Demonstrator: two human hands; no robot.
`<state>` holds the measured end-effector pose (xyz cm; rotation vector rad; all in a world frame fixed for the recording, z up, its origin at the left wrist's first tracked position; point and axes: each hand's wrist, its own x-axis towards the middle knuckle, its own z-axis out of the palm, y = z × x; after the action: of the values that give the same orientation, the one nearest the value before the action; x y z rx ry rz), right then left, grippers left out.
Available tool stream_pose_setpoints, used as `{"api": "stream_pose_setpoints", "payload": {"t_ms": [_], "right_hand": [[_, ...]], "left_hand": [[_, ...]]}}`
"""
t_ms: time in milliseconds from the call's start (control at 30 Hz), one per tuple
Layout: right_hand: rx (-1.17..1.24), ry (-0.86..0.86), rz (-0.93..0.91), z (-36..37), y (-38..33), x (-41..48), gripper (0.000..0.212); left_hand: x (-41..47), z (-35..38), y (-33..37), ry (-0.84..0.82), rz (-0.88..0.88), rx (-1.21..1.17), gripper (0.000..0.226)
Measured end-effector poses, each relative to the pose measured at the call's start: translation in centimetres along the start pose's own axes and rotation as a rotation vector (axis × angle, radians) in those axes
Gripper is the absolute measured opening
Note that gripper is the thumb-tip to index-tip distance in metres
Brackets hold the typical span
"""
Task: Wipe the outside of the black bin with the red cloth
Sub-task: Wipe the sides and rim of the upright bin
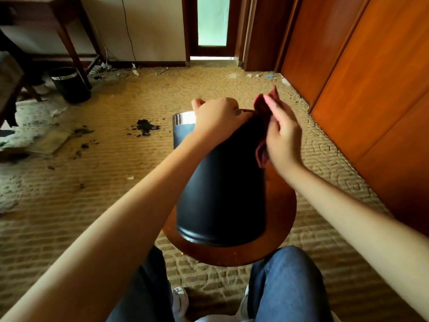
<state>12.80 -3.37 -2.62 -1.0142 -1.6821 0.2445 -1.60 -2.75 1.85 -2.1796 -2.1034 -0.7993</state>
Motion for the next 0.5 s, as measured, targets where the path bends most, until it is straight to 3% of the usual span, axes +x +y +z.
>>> {"api": "stream_pose_setpoints", "payload": {"t_ms": [200, 400, 500], "right_hand": [[0.149, -0.015, 0.09, 4.4, -1.2, -3.0, 0.044], [0.018, -0.078, -0.023, 5.0, -0.7, -3.1, 0.046], [0.11, -0.119, 0.156, 4.5, 0.7, -2.8, 0.048]], "left_hand": [[0.4, -0.4, -2.4, 0.053, -0.041, -0.049, 0.048], [0.3, -0.9, -4.4, 0.073, -0.045, -0.1, 0.05], [0.1, -1.1, -4.7, 0.075, -0.061, -0.123, 0.047]]}}
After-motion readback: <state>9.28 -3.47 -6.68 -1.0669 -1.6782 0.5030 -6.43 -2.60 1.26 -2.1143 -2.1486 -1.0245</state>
